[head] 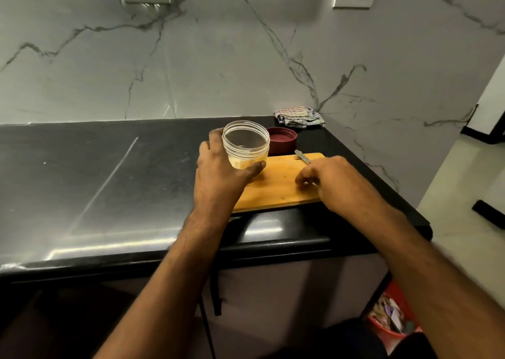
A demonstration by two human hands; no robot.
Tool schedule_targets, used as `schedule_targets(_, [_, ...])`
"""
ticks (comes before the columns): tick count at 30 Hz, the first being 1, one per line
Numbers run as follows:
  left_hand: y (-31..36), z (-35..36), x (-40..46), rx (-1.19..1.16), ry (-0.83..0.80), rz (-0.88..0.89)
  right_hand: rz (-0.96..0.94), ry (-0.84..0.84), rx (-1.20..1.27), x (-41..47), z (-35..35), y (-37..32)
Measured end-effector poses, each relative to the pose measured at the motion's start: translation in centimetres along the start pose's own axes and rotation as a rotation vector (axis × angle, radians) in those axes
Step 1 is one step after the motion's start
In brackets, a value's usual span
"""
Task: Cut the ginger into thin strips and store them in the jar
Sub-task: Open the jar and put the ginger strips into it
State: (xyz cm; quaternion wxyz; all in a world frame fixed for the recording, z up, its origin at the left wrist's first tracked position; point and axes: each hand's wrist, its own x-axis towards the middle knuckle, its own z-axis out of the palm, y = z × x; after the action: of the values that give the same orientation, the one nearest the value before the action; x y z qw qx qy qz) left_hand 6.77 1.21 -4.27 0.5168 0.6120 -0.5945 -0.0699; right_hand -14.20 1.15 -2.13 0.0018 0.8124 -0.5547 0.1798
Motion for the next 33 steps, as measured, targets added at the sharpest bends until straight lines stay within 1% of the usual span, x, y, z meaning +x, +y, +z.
schedule_targets(1, [0.0, 0.0, -0.2, -0.008, 0.003, 0.002, 0.063, -0.027, 0.032, 0.2, -0.6, 0.0])
schedule_targets(3, [-0.1, -0.1, -0.3, -0.018, 0.009, 0.000, 0.214, -0.144, 0.120, 0.7, -1.5, -0.2])
schedule_targets(4, [-0.1, -0.1, -0.3, -0.021, 0.014, -0.001, 0.268, -0.154, 0.143, 0.6, -1.5, -0.4])
schedule_targets(5, [-0.2, -0.1, -0.3, -0.024, 0.021, -0.001, 0.291, -0.122, 0.141, 0.2, -1.2, -0.5])
schedule_targets(6, [-0.3, -0.1, -0.4, -0.029, 0.028, -0.001, 0.273, -0.058, 0.102, -0.5, -0.8, -0.6])
schedule_targets(8, [-0.5, -0.1, -0.4, -0.043, 0.044, -0.001, 0.163, 0.035, 0.043, -1.3, 0.2, -1.0])
schedule_targets(10, [-0.6, -0.1, -0.5, -0.051, 0.053, -0.004, 0.080, 0.045, 0.064, -1.0, 1.4, -1.3])
schedule_targets(12, [-0.6, -0.1, -0.6, -0.053, 0.055, -0.001, 0.094, 0.031, 0.123, -0.4, 1.8, -1.6])
schedule_targets(14, [-0.7, -0.2, -0.7, -0.055, 0.047, 0.001, 0.060, 0.093, 0.196, 0.1, 1.9, -1.6])
schedule_targets(16, [-0.7, -0.2, -0.7, -0.054, 0.036, -0.001, 0.079, 0.134, 0.198, 0.6, 1.6, -1.3])
schedule_targets(18, [-0.7, -0.2, -0.7, -0.051, 0.033, -0.002, 0.097, 0.085, 0.142, 1.4, 1.5, -0.8])
schedule_targets(20, [-0.8, -0.2, -0.7, -0.047, 0.028, 0.001, -0.008, -0.050, 0.081, 1.6, 1.7, -1.0])
schedule_targets(22, [-0.8, -0.1, -0.7, -0.044, 0.024, 0.001, -0.115, -0.125, 0.041, 1.1, 2.1, -1.2])
schedule_targets(27, [-0.9, 0.0, -0.6, -0.041, 0.027, 0.004, -0.197, -0.149, 0.063, -0.1, 1.4, -0.6])
schedule_targets(31, [-0.9, 0.1, -0.7, -0.053, 0.020, 0.000, -0.182, -0.127, 0.092, -0.1, 0.2, -0.3])
schedule_targets(33, [-0.9, 0.0, -0.7, -0.058, 0.017, -0.005, -0.158, -0.154, 0.124, 0.3, -0.3, -0.4])
